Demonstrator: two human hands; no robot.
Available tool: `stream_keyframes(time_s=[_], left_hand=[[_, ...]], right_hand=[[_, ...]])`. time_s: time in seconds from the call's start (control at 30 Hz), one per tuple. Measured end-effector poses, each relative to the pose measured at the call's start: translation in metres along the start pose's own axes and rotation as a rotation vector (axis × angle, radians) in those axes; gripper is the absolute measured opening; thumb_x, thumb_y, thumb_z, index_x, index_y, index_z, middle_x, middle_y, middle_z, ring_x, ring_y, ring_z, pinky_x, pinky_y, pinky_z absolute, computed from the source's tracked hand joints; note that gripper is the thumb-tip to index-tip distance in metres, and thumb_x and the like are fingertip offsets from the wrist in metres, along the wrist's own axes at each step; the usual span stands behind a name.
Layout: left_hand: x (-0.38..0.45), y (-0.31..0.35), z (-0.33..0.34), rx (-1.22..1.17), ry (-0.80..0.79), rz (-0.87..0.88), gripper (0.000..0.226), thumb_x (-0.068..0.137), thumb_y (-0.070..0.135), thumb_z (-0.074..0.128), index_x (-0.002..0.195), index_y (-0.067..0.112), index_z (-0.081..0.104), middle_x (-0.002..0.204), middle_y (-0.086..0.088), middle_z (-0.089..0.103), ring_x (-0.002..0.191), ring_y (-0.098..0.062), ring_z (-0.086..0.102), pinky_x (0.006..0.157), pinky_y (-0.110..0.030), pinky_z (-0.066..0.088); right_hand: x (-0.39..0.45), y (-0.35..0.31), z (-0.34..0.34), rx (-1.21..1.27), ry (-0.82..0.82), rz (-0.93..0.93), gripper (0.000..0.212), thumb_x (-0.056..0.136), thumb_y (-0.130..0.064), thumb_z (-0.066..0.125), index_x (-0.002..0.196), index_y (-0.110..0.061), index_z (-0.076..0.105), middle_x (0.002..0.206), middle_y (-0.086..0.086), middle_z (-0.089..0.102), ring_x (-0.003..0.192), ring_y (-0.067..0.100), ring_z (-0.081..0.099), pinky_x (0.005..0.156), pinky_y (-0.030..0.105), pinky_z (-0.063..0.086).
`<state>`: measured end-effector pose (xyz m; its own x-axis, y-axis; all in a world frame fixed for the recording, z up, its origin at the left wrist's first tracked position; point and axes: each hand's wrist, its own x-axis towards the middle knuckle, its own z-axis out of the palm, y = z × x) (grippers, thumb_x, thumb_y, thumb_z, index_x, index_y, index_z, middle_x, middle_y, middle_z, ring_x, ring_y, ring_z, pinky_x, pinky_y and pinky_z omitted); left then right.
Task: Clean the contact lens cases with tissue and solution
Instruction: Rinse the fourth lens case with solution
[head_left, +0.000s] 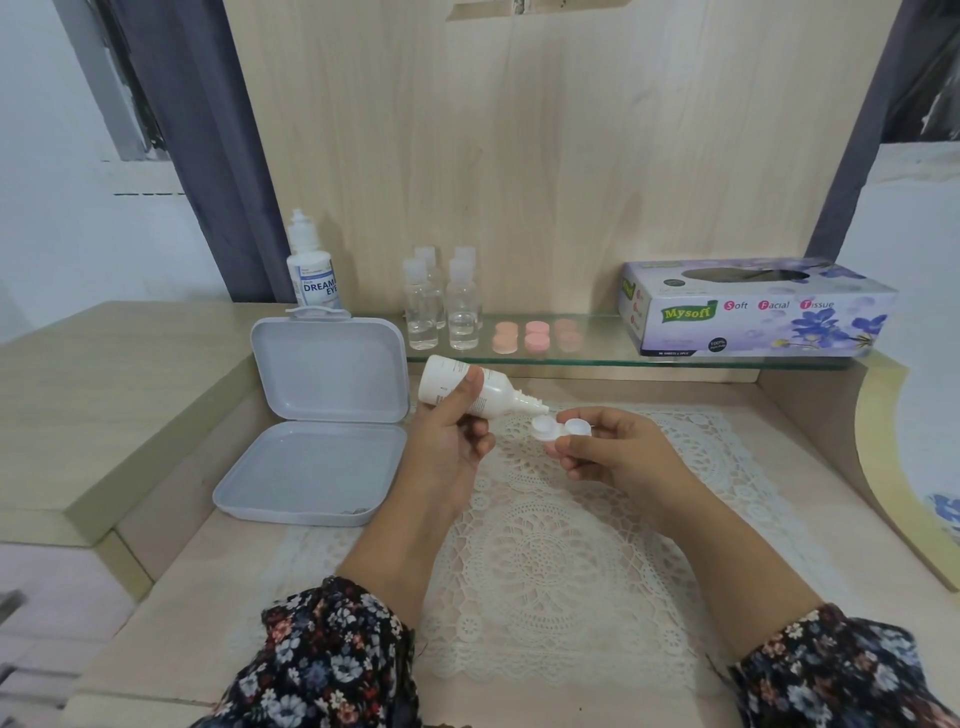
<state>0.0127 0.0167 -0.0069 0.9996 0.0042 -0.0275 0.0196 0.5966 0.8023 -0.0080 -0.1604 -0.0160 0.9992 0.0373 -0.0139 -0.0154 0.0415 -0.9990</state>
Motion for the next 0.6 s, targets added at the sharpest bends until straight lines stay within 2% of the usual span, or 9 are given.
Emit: stream_keyframes(time_s=[0.4,0.6], left_hand=[[0.001,-0.001,-0.0016,-0.002,-0.012,0.008,0.051,0.068,0.031,0.073,0.109,0.007,0.053,0.064,0.003,0.061,0.048,-0.007,0.038,0.041,-0.018,0.033],[0.0011,-0.0012,-0.0015,-0.004,-0.014,0.004,0.052,0.068,0.03,0.073,0.109,0.006,0.053,0.065,0.002,0.062,0.048,-0.007,0.039,0.04,-0.019,0.034]], right_hand=[[-0.0014,-0.0014,-0.0002,0.017,-0.006,0.007,0.025,0.083,0.003,0.068,0.107,-0.003,0.066,0.093,0.027,0.067,0.063,0.017,0.063,0.06,0.022,0.055],[-0.0014,-0.0014,-0.0004,0.014,-0.009,0.003,0.026,0.083,0.003,0.068,0.108,-0.003,0.066,0.097,0.031,0.067,0.065,0.018,0.062,0.061,0.022,0.055]])
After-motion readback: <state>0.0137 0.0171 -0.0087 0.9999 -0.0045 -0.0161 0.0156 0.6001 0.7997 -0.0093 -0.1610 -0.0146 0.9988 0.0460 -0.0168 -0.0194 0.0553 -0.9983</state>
